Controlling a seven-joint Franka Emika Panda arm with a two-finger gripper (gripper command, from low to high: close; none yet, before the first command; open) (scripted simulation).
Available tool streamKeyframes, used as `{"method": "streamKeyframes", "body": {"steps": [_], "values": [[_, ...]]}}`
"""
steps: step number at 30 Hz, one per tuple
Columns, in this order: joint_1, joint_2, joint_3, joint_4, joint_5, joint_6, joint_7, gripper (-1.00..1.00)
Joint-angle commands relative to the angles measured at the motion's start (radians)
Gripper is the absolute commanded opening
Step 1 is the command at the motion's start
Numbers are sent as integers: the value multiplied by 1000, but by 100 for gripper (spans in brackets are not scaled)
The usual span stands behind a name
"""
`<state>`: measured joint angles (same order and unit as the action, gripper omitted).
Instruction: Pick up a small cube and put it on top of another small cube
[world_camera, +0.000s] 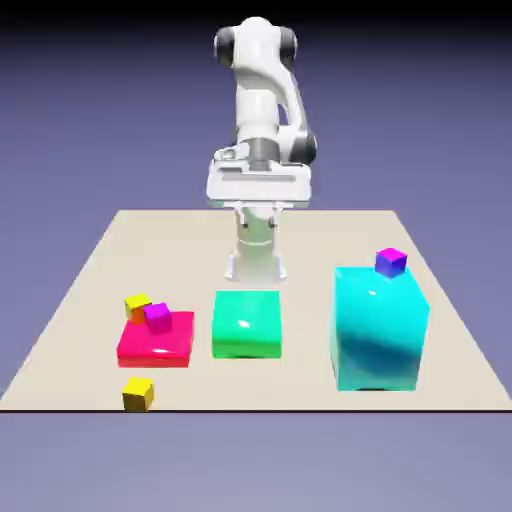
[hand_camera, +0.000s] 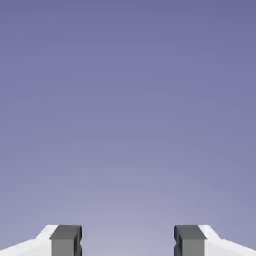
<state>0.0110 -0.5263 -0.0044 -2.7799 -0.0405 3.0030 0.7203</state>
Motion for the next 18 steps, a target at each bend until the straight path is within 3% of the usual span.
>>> {"method": "streamKeyframes", "body": {"steps": [1,18], "values": [[-1,36,-4,25,-34,-28,-17,0],[-15,652,-66,450,-605,-508,-309,0]]}}
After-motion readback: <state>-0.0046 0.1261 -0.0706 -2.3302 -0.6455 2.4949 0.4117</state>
